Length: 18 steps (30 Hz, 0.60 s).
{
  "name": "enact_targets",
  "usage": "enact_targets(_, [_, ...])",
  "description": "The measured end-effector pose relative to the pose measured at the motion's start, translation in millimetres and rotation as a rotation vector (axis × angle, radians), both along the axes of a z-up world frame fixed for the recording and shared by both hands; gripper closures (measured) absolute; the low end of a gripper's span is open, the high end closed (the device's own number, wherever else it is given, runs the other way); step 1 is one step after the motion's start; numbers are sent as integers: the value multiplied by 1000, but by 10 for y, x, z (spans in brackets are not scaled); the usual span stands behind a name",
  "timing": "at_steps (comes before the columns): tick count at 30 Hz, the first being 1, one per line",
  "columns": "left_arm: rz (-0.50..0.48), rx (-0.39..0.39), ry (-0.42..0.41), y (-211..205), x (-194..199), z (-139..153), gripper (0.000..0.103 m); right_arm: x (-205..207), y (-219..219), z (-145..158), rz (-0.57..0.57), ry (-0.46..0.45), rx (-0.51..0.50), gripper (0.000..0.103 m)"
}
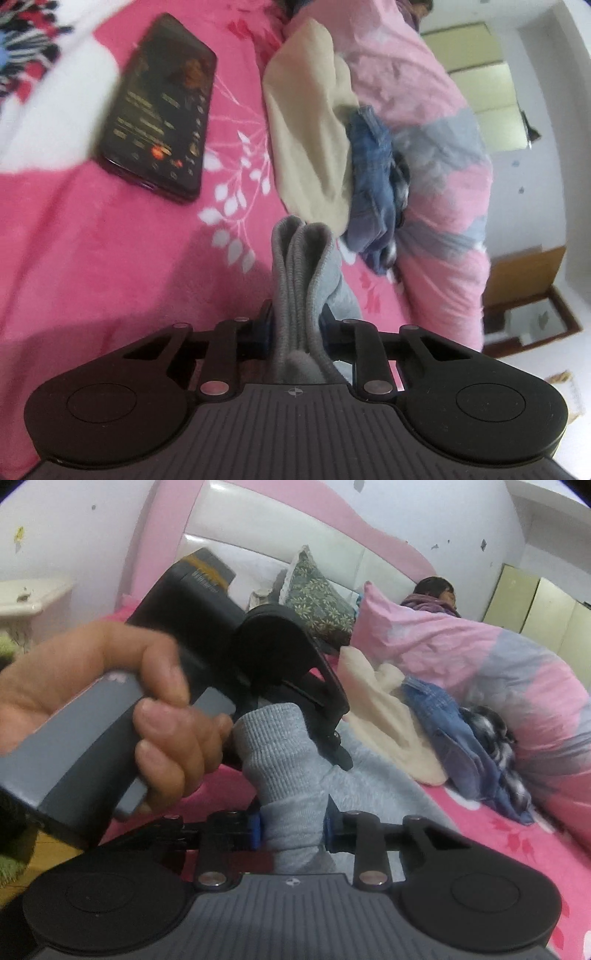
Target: Fold clothes
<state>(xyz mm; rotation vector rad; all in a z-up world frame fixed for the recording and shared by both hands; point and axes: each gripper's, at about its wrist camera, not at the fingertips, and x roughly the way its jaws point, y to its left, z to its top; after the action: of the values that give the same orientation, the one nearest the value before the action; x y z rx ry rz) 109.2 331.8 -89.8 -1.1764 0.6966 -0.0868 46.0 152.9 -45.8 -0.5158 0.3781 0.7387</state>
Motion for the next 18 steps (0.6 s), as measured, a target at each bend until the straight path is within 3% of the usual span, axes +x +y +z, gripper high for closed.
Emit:
enact_targets(5, [9, 35, 1, 231, -140, 303, 82, -42, 103, 210, 43, 51, 93, 72])
enact_targets(12, [133, 57, 11, 585, -436, 751, 82, -27, 319, 533, 150, 150, 255, 73])
enact_targets(18, [128, 188, 41, 264, -447, 1126, 81, -21, 7, 634, 146, 212, 406, 73])
